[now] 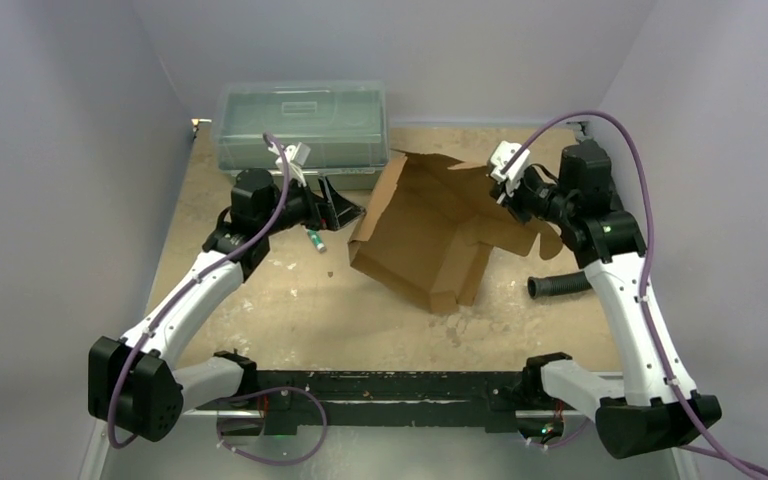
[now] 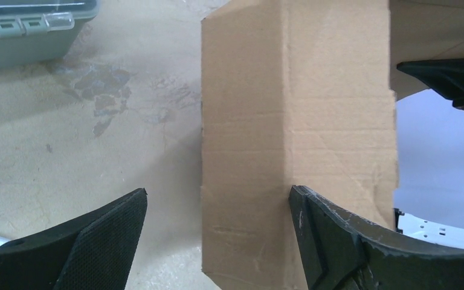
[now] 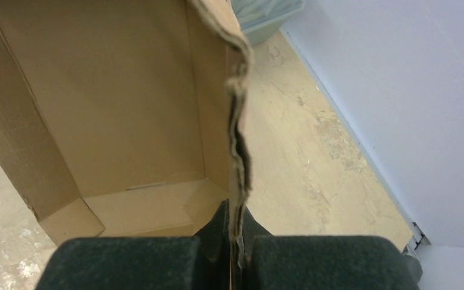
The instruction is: Fold the paper box
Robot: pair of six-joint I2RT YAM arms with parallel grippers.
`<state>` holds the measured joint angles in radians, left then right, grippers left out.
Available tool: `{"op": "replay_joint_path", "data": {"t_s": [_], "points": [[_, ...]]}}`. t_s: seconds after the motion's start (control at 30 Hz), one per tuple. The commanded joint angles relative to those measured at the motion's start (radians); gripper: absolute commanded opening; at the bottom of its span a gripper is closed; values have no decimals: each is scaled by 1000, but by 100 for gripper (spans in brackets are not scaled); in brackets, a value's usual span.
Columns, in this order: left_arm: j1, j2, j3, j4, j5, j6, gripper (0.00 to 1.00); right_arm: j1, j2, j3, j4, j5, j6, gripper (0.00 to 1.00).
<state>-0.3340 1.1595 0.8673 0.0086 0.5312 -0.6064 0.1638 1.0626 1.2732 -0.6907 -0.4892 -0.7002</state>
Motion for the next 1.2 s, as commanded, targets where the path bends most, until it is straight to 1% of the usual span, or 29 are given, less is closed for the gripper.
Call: {"op": "replay_joint_path", "data": {"t_s": [0.0, 0.1, 0.13, 0.27, 0.6, 0.87, 1.17], "points": [[-3, 9, 65, -6, 10, 27, 88, 39, 11, 57, 46, 64, 27, 0], [-10, 21, 77, -7, -2, 28, 88, 80, 23, 58, 44, 111, 30, 0], [-13, 25, 83, -40, -6, 33, 88, 96, 25, 60, 43, 133, 30, 0], [-24, 40, 91, -64, -26, 41, 88, 167, 41, 73, 39, 204, 33, 0], [-49, 100, 150, -179, -131, 81, 88, 344, 106, 118, 38, 420, 34, 0], [-82, 151, 201, -257, -221, 95, 88, 405, 160, 148, 50, 509, 39, 0], [-89, 172, 198, -258, -240, 104, 88, 426, 191, 164, 66, 553, 55, 0]]}}
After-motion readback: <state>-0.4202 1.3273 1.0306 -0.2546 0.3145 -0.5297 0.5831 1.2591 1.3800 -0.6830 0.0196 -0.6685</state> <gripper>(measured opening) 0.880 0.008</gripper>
